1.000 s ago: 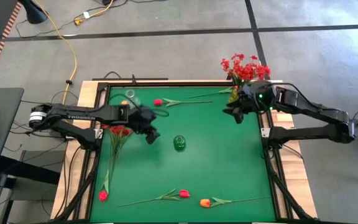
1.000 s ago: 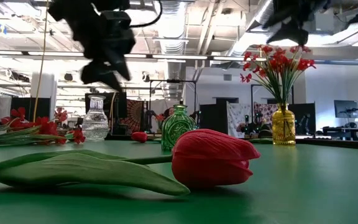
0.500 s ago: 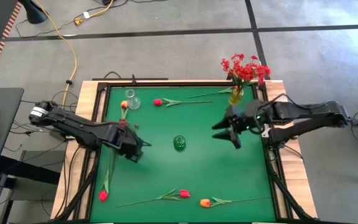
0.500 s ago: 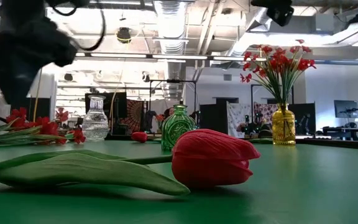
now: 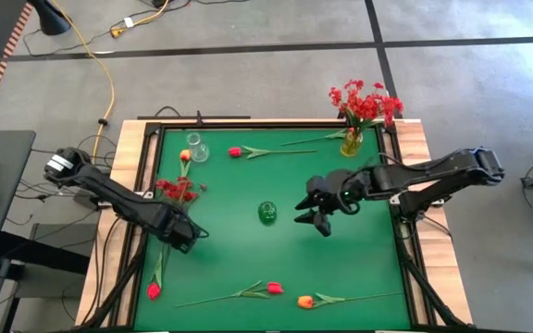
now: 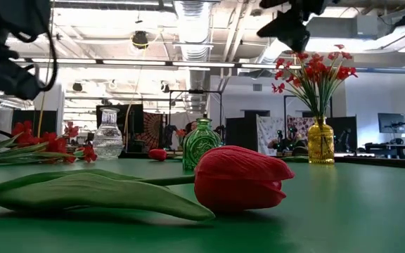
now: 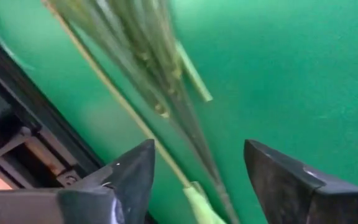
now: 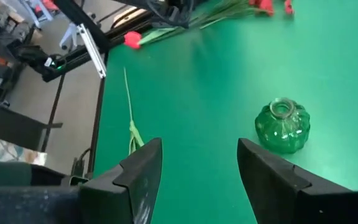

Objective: Sort flowers into vase by color
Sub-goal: Put the red flowers into the yellow vase

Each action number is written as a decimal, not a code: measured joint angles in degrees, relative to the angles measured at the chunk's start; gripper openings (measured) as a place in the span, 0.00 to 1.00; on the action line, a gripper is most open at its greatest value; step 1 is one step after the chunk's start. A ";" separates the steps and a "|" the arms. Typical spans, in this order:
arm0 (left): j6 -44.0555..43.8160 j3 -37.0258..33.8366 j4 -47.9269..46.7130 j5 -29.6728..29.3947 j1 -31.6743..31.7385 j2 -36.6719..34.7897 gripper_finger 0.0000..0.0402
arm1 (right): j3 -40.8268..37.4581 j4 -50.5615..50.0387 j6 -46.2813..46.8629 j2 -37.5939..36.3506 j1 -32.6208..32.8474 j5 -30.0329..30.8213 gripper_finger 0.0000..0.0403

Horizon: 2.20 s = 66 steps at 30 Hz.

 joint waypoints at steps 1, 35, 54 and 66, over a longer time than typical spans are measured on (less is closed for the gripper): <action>-0.07 -0.37 0.31 0.17 -0.64 0.00 0.61 | 0.00 0.08 0.65 0.46 -0.06 -0.01 0.58; -2.40 -7.45 10.81 0.54 -5.04 -0.68 0.02 | -0.02 5.09 4.49 0.72 -1.56 1.75 0.58; 9.43 3.28 19.96 -25.69 -5.02 -19.78 0.00 | -0.04 6.27 3.86 0.72 -2.81 1.99 0.58; 42.27 3.34 55.39 -39.20 1.46 -22.89 0.00 | -0.04 22.99 0.91 0.74 -2.81 7.49 0.58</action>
